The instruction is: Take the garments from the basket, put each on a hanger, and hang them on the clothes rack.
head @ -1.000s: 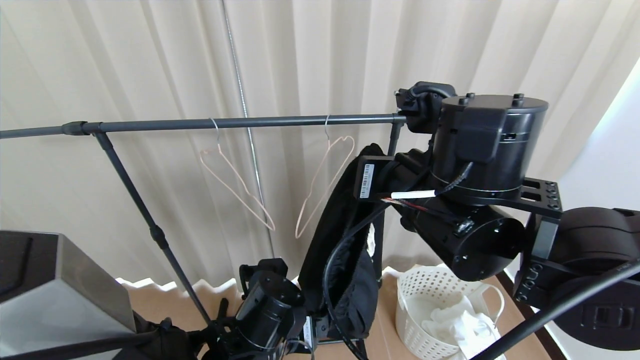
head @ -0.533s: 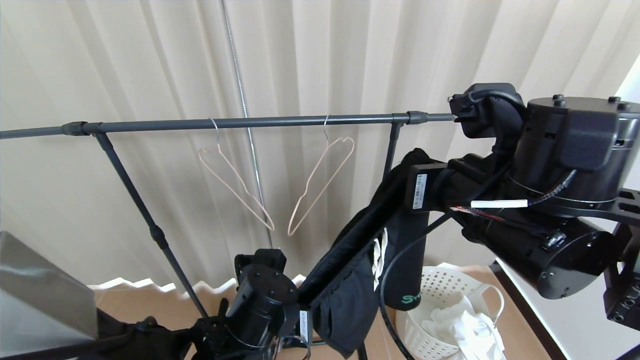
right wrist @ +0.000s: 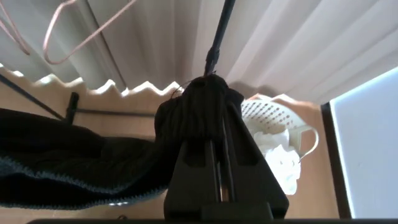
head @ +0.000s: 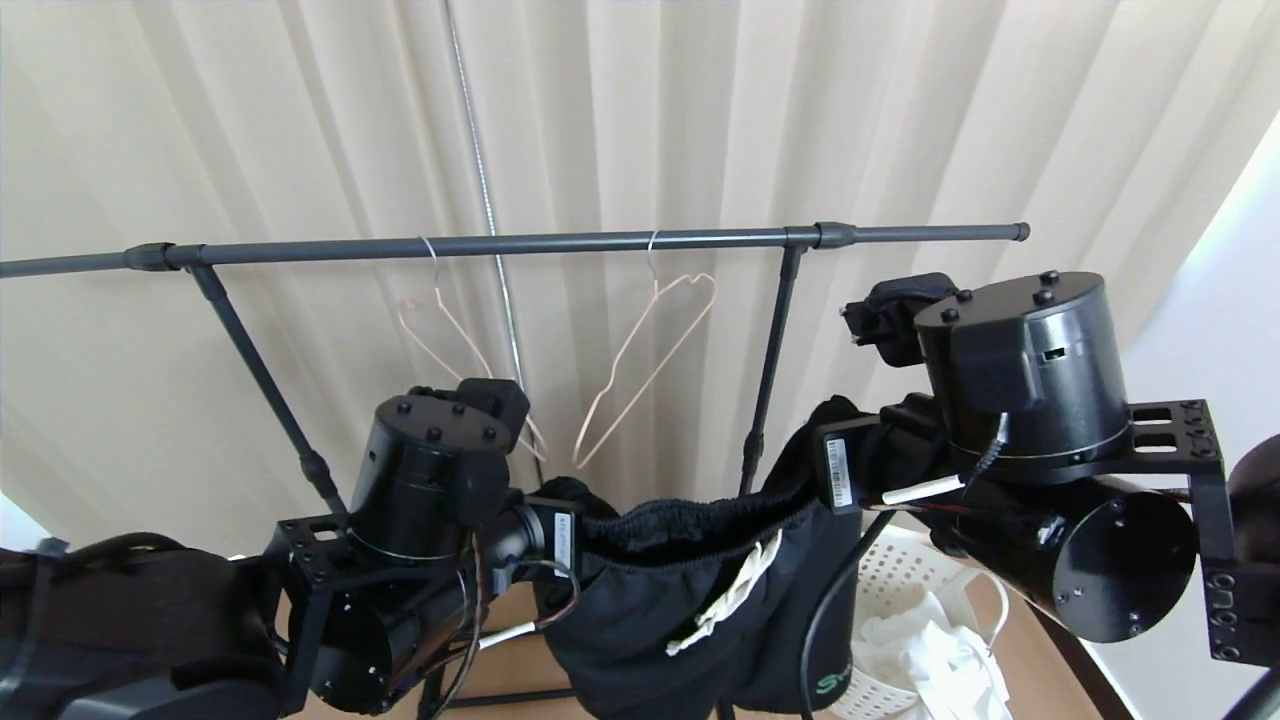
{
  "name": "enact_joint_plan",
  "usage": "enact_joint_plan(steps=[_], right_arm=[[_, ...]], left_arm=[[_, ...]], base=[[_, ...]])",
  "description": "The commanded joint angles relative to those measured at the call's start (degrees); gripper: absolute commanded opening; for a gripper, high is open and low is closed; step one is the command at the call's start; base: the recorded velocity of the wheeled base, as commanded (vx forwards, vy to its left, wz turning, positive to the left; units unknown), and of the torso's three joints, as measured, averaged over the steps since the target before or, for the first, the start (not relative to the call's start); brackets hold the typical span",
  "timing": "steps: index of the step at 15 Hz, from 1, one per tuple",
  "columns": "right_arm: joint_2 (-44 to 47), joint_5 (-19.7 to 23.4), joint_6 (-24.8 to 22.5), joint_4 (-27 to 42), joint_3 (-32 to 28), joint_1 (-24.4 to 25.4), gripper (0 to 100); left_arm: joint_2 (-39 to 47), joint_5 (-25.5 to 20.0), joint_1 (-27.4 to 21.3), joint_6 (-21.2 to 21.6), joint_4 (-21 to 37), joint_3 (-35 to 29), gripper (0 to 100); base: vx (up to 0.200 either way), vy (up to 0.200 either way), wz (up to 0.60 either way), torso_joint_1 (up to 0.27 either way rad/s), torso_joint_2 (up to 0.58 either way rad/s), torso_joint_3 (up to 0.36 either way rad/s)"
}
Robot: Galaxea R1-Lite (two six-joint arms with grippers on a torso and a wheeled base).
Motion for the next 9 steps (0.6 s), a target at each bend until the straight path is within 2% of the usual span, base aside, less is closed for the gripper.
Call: enact_joint_plan(steps=[1,3,5,7,9], right_arm=[[0.5,1.2,2.6,4.0,-4.0,0.1,0],[-0.4,2.6,8.6,10.7,-9.8,-1.0,0],[-0.5,2.6,10.4,12.1,-11.9,-2.5,0],[-1.0,3.1,10.5,11.5,-12.3,-5.7,0],[-1.1,4.3,10.5,11.5,-12.6,-8.3,0]], left_arm=[[-4.6,0.0,0.1,0.0,4.7,-3.3,0],[-6.8,0.6,0.5,0.0,9.4,-4.6,0],[-8.1,1.7,1.7,0.0,10.3,-4.1,0],[-10.1,1.8,4.2,0.0,14.1,-3.9,0],[-11.6,1.7,5.9,0.0,14.6,-2.5,0]], base=[[0.0,0.0,0.0,0.0,0.0,0.0],[0.0,0.0,0.0,0.0,0.0,0.0],[0.0,0.0,0.0,0.0,0.0,0.0],[0.0,0.0,0.0,0.0,0.0,0.0],[0.0,0.0,0.0,0.0,0.0,0.0]])
